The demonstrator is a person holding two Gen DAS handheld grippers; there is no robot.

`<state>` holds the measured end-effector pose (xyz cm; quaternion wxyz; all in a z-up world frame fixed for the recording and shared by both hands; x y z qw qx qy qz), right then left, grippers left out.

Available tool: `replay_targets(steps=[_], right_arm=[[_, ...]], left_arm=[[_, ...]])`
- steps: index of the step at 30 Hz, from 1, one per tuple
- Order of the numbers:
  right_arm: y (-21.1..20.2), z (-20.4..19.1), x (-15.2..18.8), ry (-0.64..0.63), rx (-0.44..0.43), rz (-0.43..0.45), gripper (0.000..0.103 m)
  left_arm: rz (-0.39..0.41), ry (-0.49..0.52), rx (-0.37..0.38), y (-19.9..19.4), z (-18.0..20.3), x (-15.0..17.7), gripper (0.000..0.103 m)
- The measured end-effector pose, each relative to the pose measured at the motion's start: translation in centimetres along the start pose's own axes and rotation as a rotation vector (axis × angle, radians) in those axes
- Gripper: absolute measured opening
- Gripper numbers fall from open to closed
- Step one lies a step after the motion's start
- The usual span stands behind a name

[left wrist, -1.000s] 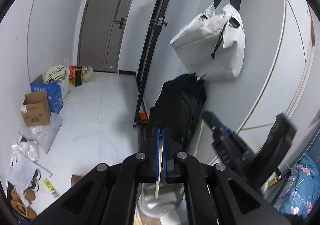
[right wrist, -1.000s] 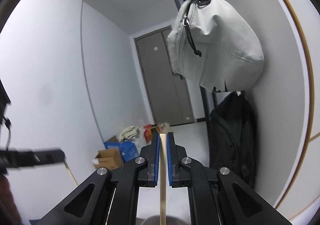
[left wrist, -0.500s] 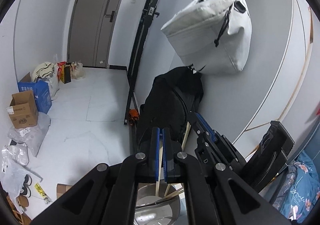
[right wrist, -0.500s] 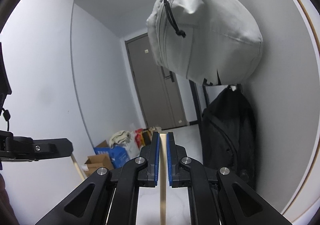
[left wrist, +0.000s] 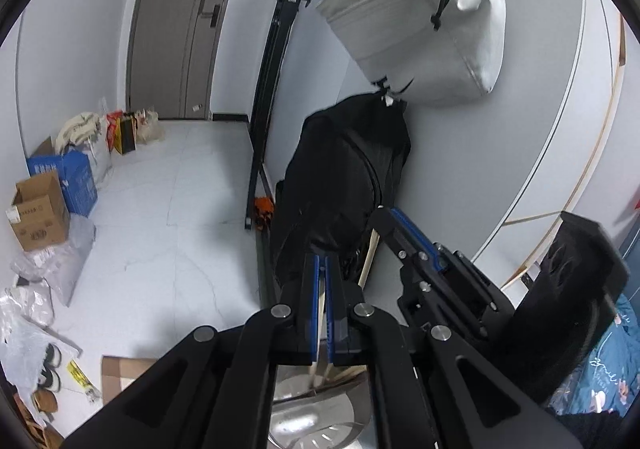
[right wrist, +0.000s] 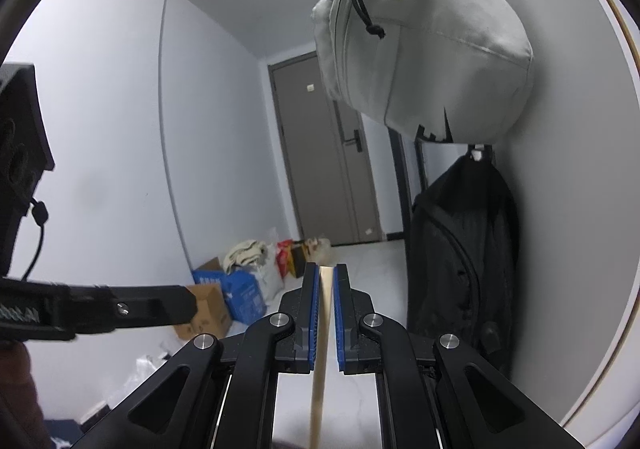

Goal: Organize utensils
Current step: 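Open both grippers to drop the sticks into the holder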

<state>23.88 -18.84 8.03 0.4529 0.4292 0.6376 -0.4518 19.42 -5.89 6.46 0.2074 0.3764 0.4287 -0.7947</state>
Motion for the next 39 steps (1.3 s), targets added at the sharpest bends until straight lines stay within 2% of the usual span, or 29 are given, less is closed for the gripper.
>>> replay_targets(steps=[12, 20, 24, 26, 28, 30, 31, 32, 33, 36, 39], right_arm=[[-2.2, -0.2, 2.6, -0.075, -0.032, -0.073, 0.006], [-2.7, 0.2, 4.5, -0.059, -0.065, -0.153, 0.006], [-3.2, 1.1, 4.7, 0.003, -0.099, -0.191, 0.010], [-3.7, 1.9, 4.6, 0.032, -0.111, -0.209, 0.020], [-4.5, 2.8, 4.2, 0.073, -0.115, -0.201, 0.050], [-5.5, 3.6, 4.0, 0.106, -0.123, -0.199, 0.058], [-5.9, 3.9, 3.9, 0.113, -0.114, -0.197, 0.058], [-6.5, 4.4, 3.8, 0.129, -0.104, -0.193, 0.058], [-6.9, 4.7, 3.6, 0.145, -0.098, -0.191, 0.059], [-8.4, 5.6, 3.7, 0.181, -0.083, -0.193, 0.072], [-9.9, 5.8, 4.3, 0.189, -0.068, -0.206, 0.077]], left_arm=[[-0.061, -0.010, 0.054, 1.0, 0.0, 1.4, 0.000], [-0.130, -0.039, 0.089, 1.9, 0.0, 2.9, 0.000], [-0.164, -0.083, 0.123, 2.1, -0.5, 3.3, 0.000], [-0.175, -0.103, 0.136, 1.9, -0.9, 3.3, 0.001], [-0.177, -0.116, 0.149, 1.6, -1.1, 3.3, 0.005], [-0.170, -0.123, 0.164, 1.1, -1.2, 3.3, 0.020], [-0.162, -0.123, 0.149, 0.7, -1.3, 3.3, 0.031], [-0.148, -0.125, 0.134, 0.2, -1.3, 3.3, 0.036], [-0.137, -0.129, 0.129, -0.1, -1.4, 3.4, 0.036], [-0.130, -0.141, 0.088, -1.2, -1.7, 4.2, 0.037], [-0.118, -0.136, 0.018, -2.5, -2.1, 5.6, 0.049]])
Point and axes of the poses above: each gripper's, at about its wrist camera, not at the fingertips, and y roughly the way its jaws point, z to its right, x to its underside, the point moved 5 cm from there along y, roughly the way its jaws point, and after that the axes turned 7 degrees about x, right-handed, at the moved point
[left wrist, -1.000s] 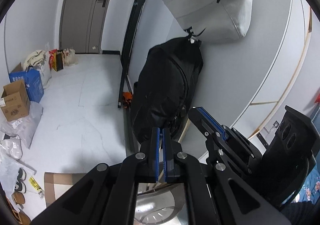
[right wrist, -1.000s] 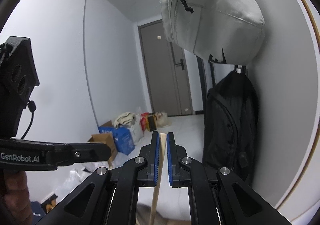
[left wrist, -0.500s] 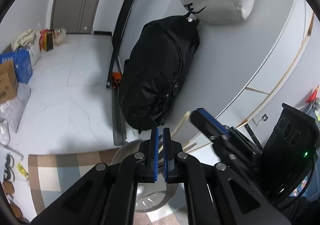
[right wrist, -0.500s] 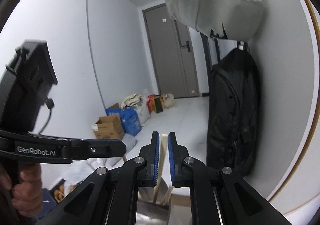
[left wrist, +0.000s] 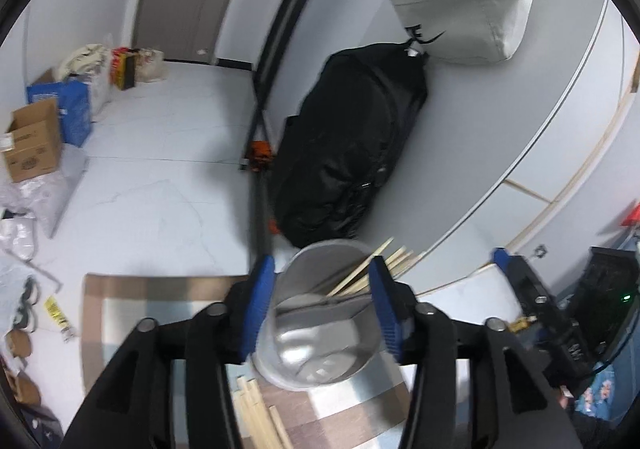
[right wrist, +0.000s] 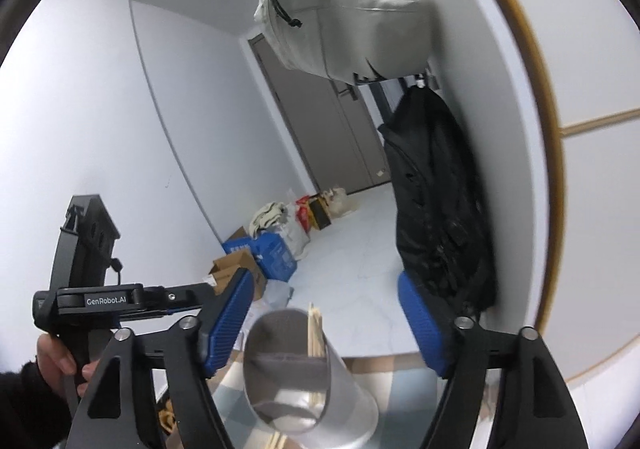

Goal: Organize utensils
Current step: 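Open both grippers to drop the sticks into the holder, then lower both grippers to the stick pile and close each on a stick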

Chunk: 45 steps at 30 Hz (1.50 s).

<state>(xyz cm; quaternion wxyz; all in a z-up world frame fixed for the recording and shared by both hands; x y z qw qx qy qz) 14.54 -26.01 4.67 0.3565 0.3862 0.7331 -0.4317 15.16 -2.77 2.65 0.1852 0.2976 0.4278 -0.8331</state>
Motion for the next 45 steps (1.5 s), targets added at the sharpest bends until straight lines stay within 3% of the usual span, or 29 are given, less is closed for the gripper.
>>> replay_targets(steps=[2, 7, 11, 14, 20, 24, 29, 34, 36, 41, 45], right_arm=[[-0.4, 0.0, 0.6, 0.001, 0.003, -0.015, 0.082], [-1.9, -1.1, 2.2, -0.011, -0.003, -0.044, 0.091], [-2.9, -2.1, 3.7, -0.016, -0.022, -0.078, 0.099], [-3.4, -2.8, 5.2, -0.018, -0.034, -0.121, 0.101], [-3.8, -3.8, 7.5, -0.052, -0.017, -0.189, 0.103], [-3.7, -3.0, 8.8, -0.005, -0.006, -0.255, 0.103], [-3.1, -2.2, 10.6, 0.019, 0.047, -0.334, 0.103], [-2.1, -1.7, 12.4, -0.018, 0.112, -0.414, 0.103], [-2.0, -1.5, 12.7, -0.018, 0.118, -0.425, 0.103], [-1.8, -1.5, 12.9, -0.007, 0.114, -0.443, 0.103], [-1.6, -1.9, 13.1, -0.012, 0.098, -0.449, 0.103]], left_arm=[[0.005, 0.003, -0.046, -0.5, -0.4, 1.1, 0.055], [-0.010, -0.031, -0.139, -1.0, -1.7, 3.6, 0.056], [-0.050, -0.066, -0.167, -0.4, -2.8, 6.0, 0.058], [-0.083, -0.075, -0.192, 0.0, -3.8, 7.7, 0.070], [-0.233, -0.088, -0.247, 3.0, -6.3, 11.4, 0.070], [-0.293, -0.066, -0.262, 4.7, -6.5, 12.2, 0.070], [-0.295, 0.032, -0.309, 6.8, -6.0, 12.2, 0.070], [-0.329, 0.003, -0.332, 8.5, -7.1, 12.3, 0.070], [-0.331, -0.009, -0.349, 8.7, -7.7, 12.3, 0.066], [-0.368, -0.043, -0.328, 9.7, -8.2, 12.6, 0.045], [-0.358, -0.041, -0.327, 10.0, -8.1, 12.2, 0.043]])
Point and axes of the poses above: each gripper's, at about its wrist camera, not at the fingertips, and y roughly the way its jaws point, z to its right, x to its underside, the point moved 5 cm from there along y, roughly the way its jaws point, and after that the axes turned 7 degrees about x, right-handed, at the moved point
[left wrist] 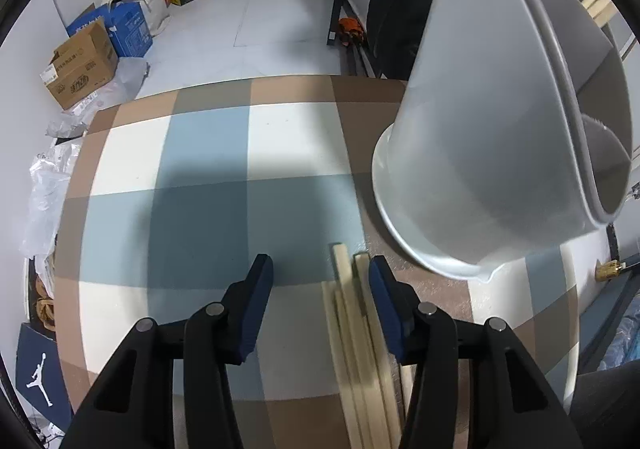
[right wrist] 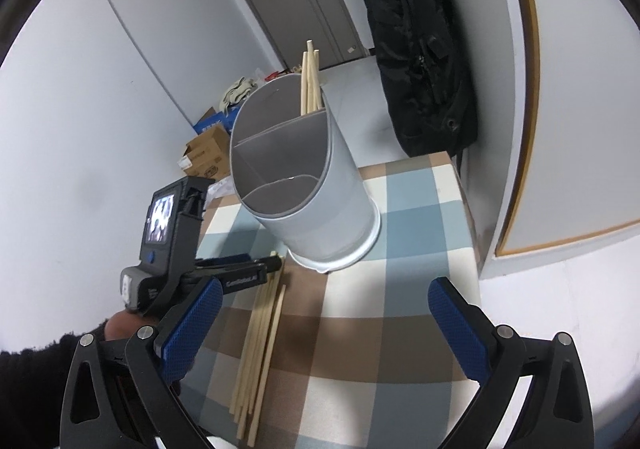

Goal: Organize utensils
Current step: 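Lower both grippers to the stick pile and close each on a stick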

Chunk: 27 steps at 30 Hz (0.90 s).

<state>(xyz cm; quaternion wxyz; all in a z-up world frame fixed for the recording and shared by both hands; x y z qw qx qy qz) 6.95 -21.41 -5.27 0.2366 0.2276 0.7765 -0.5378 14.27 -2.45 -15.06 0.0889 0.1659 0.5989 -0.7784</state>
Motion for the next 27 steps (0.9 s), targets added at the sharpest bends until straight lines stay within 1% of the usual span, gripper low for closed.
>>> replay_targets(steps=[1, 2, 3, 5, 10, 17, 21, 24, 26, 27], right_arm=[[0.0, -0.1, 0.0, -0.004, -0.002, 0.000, 0.103], [0.0, -0.3, 0.0, -0.009, -0.004, 0.001, 0.103], [0.0, -0.4, 0.0, -0.012, -0.005, 0.002, 0.103], [0.1, -0.6, 0.0, -0.018, -0.008, 0.003, 0.103], [0.2, -0.6, 0.1, -0.016, -0.005, -0.001, 0.103], [0.5, -0.8, 0.0, -0.022, 0.001, 0.004, 0.103], [0.8, -1.7, 0.3, -0.057, -0.004, 0.006, 0.103], [1.6, -2.8, 0.8, -0.095, -0.012, -0.017, 0.103], [2.5, -3.5, 1.5, -0.121, -0.013, -0.052, 0.095], [3.1, -3.9, 1.8, -0.130, -0.016, -0.075, 0.084]], left_arm=[[0.002, 0.005, 0.000, 0.0, 0.1, -0.1, 0.037], [0.002, 0.008, 0.005, 0.0, 0.3, 0.0, 0.027], [0.003, 0.009, 0.008, 0.0, 0.4, 0.0, 0.025], [-0.004, 0.005, 0.049, 0.0, 0.8, 0.1, 0.006], [0.014, -0.020, 0.071, -0.7, 0.9, 0.5, 0.004], [0.073, -0.100, 0.151, -3.1, 0.9, 0.8, 0.003], [0.106, -0.137, 0.207, -4.9, 0.7, 0.8, 0.002], [0.119, -0.159, 0.249, -5.9, 0.8, 1.1, 0.002], [0.131, -0.174, 0.297, -6.6, 0.7, 1.4, 0.002], [0.134, -0.175, 0.307, -6.8, 0.8, 1.4, 0.002]])
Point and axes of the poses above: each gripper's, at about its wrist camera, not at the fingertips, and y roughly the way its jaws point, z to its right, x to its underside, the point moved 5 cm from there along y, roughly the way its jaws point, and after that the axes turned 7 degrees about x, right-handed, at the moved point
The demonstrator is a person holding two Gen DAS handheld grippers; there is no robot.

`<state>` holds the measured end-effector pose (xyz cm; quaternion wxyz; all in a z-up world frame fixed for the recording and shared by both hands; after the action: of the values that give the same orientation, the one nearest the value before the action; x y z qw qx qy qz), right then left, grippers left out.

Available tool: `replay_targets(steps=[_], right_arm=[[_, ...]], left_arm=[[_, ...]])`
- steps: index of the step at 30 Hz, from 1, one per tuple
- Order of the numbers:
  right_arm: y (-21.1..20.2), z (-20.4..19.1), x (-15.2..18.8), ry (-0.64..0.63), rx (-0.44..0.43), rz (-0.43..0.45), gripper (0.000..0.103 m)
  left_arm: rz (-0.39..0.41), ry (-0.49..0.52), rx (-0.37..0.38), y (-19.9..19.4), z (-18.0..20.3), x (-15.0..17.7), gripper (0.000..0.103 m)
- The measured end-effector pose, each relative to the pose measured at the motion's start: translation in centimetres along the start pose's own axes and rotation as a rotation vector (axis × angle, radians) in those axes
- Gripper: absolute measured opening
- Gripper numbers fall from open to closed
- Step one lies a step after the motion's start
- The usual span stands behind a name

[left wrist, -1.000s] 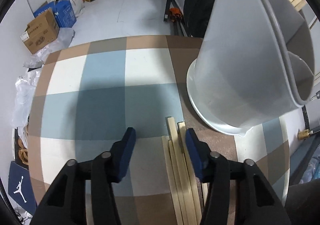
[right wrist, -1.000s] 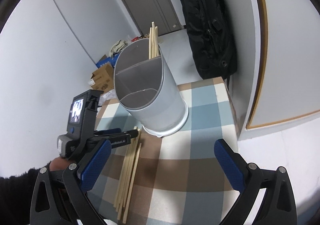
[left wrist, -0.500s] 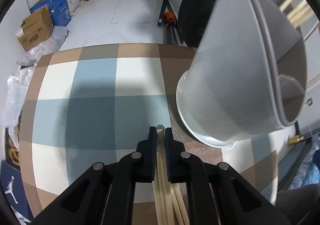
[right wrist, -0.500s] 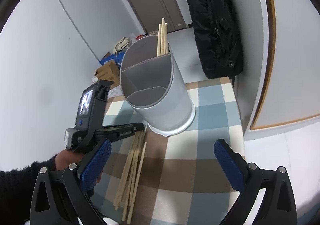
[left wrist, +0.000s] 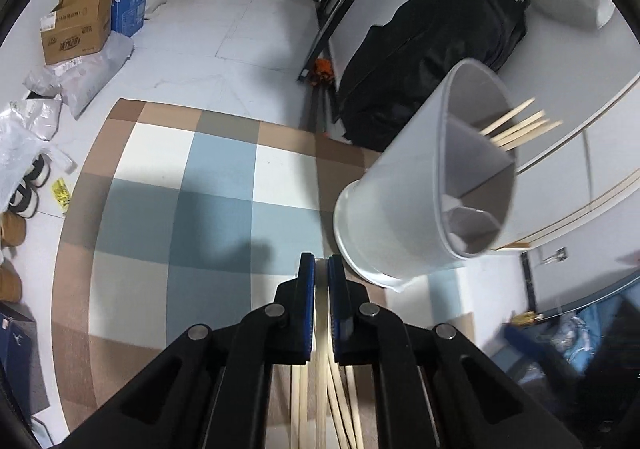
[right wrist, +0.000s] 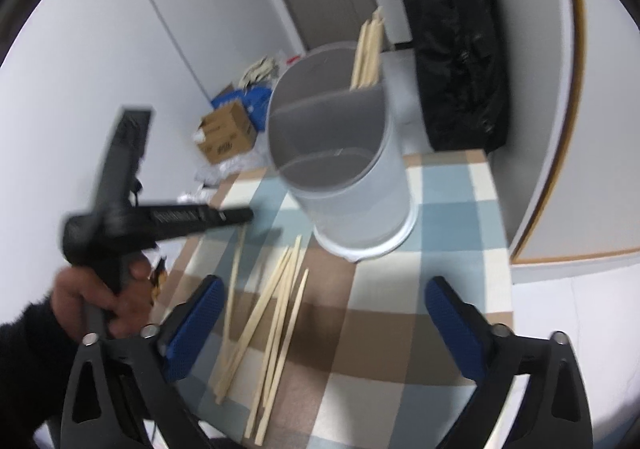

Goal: Organize utensils
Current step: 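Lower both grippers to the stick pile and close each on a stick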

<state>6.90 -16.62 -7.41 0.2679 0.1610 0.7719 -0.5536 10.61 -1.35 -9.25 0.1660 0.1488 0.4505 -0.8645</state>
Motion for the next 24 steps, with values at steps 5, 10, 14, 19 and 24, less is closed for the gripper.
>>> replay_targets(steps=[5, 10, 14, 19, 24], right_arm=[[3.7, -1.3, 1.5, -0.025, 0.004, -0.133, 0.056], [6.0, -2.9, 1.7, -0.052, 0.009, -0.172, 0.049], [8.1, -3.7, 1.6, -0.064, 0.036, -0.195, 0.042], [10.5, -3.5, 1.4, -0.081, 0.137, -0.201, 0.030], [11.3, -3.9, 0.8, -0.099, 0.182, -0.203, 0.022]], left_arm=[[0.026, 0.008, 0.079, -1.3, -0.7, -0.8, 0.002], [0.056, 0.016, 0.121, -2.2, -1.4, -1.0, 0.002], [0.074, 0.000, 0.124, -3.3, -2.4, -1.4, 0.002], [0.118, 0.002, 0.115, -4.5, -3.0, -1.8, 0.002], [0.152, -0.022, 0.117, -5.3, -3.6, -2.0, 0.002]])
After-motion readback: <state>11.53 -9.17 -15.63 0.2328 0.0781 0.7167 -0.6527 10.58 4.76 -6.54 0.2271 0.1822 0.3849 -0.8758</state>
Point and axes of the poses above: each gripper's, at about its wrist camera, not at the fingertips, and y roughly the way its jaws point, z to its right, x to its underside, the point moved 5 cm from there along y, roughly the way its jaws point, and after that the axes turned 7 degrees about x, right-handed, at the moved point
